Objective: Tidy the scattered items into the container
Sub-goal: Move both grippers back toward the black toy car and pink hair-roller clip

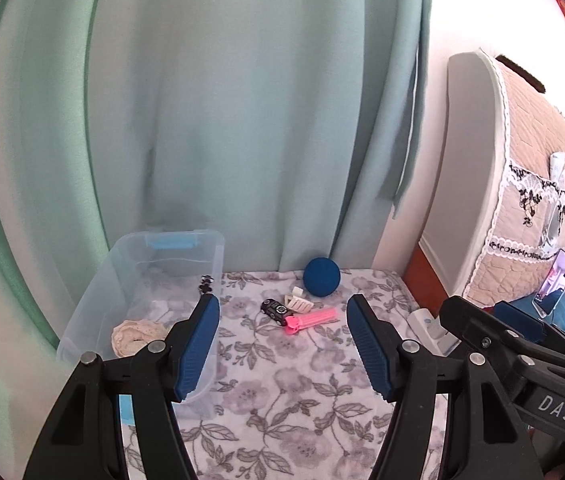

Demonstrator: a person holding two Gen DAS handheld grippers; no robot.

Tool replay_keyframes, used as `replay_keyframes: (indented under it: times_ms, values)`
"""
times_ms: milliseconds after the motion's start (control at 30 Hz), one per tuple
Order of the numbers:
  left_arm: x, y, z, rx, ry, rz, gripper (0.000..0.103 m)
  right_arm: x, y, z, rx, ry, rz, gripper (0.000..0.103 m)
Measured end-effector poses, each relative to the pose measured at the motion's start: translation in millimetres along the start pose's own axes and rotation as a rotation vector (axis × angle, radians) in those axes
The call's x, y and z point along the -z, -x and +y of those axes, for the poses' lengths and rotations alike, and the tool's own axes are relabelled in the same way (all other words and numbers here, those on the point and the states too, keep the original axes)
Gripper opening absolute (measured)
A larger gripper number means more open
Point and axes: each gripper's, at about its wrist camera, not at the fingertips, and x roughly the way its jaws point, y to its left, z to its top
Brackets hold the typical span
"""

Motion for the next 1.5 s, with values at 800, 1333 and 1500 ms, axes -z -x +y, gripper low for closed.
replay_keyframes:
  times_ms: [800,1333,1500]
  values:
    - [43.4,-100.1,-22.8,0.058,0.046,0.227,0.067,33.2,-82.7,-67.6,0.014,-0.087,0.176,0.101]
    - [61.5,-200.4,-9.9,0.053,0.122,0.344,0.067,37.7,-177.0,-88.4,0.037,-0.067,0.287,0.1]
    - [63.7,-228.7,-3.7,0.043,0.149,0.357,0.067,36.1,-202.9,-91.2,0.029,-0.057,0.307,0.098]
